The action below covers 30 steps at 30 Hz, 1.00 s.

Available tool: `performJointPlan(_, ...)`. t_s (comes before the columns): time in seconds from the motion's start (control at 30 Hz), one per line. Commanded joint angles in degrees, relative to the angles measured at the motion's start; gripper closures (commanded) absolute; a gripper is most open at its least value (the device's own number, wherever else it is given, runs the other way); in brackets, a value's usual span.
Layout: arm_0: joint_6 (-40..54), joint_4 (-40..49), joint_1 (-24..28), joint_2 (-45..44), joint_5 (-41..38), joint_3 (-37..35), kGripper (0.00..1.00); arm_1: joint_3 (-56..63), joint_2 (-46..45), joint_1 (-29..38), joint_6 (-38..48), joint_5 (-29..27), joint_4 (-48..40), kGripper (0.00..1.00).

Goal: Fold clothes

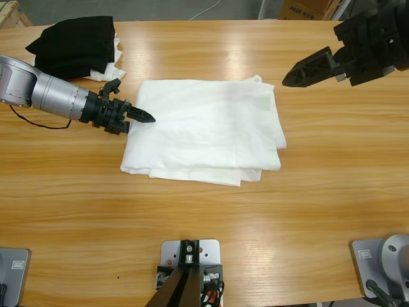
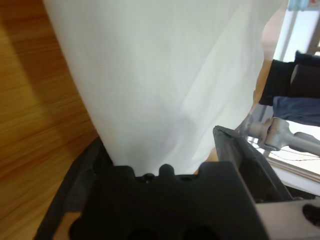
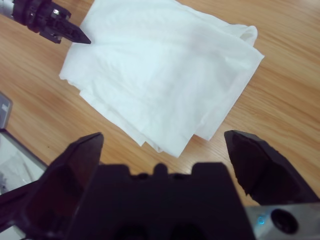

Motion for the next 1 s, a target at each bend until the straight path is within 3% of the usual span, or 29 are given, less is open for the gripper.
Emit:
performJointPlan(0.03,6.42,4.51,-0.96,3.56,4.50,-0.80,1.000,2.66,-2.53,0.47,0.69,-1.20,-0.43,0.000)
performJointPlan(0.47,4.40,8.92,-4.23,-0.35,16.89,-1.43,1.000,4.47,-5.29,0.47,0.69,-1.61,-0.15,0.000)
performJointPlan(0.57,5.96,19.54,-3.32,-5.43,22.32,-2.61,1.000,4.71,-5.62,0.47,0.69,-2.10,-0.15,0.000)
performJointPlan(0.73,12.68,35.53,5.03,-12.51,29.26,-2.63,1.000,5.13,-4.93,0.47,0.69,-2.19,-1.13,0.000)
performJointPlan(0.83,15.81,45.45,9.69,-16.25,33.10,-6.64,1.000,5.01,-4.62,0.47,0.67,-2.19,-1.85,0.000)
performJointPlan(1.0,18.99,58.68,10.89,-18.54,39.76,-14.48,1.000,5.13,-4.69,0.47,0.69,-2.47,-2.19,0.000)
